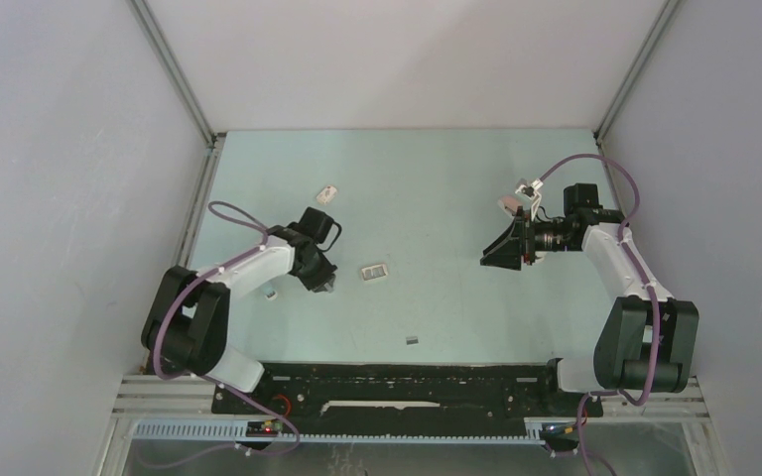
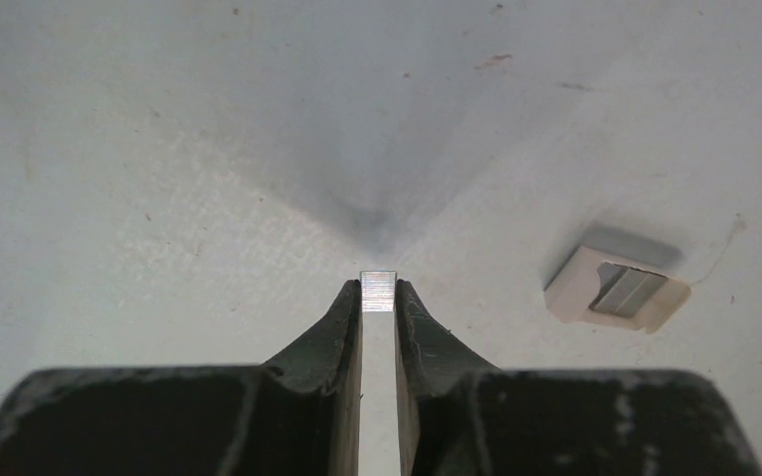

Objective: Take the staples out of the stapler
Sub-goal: Pick up the staple from the center of the board.

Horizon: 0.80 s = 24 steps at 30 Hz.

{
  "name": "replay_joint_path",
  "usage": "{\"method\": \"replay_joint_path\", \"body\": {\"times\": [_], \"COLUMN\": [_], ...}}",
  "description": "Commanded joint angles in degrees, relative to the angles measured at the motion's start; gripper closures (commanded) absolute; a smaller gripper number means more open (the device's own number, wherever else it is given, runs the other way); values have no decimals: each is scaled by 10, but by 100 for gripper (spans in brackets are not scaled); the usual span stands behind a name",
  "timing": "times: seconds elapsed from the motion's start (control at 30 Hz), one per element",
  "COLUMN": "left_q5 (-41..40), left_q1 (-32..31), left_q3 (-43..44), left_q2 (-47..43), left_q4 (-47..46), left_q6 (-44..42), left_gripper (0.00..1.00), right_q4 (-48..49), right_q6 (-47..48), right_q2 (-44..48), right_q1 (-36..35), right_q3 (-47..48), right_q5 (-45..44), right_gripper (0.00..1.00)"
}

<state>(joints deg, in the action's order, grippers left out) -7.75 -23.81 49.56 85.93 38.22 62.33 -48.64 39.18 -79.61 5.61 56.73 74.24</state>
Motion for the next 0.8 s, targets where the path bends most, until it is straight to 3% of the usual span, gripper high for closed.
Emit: {"method": "replay_joint_path", "body": {"times": [0.0, 0.33, 0.77], "left_q5": [-7, 3, 6], "left_q1": [-21, -60, -108], "left_q3": [44, 113, 249], "left_q2": [-23, 4, 136], "left_q4": [-5, -5, 33], "left_q6": [-19, -39, -93], "left_gripper": [85, 85, 85], "right_q4": [-4, -5, -5], "right_q6": [12, 13, 13], "right_q2": [4, 3, 5], "right_q1": [4, 4, 4], "right_q3": [15, 15, 15], "right_q5": [15, 15, 14], "right_gripper": [45, 45, 45]}}
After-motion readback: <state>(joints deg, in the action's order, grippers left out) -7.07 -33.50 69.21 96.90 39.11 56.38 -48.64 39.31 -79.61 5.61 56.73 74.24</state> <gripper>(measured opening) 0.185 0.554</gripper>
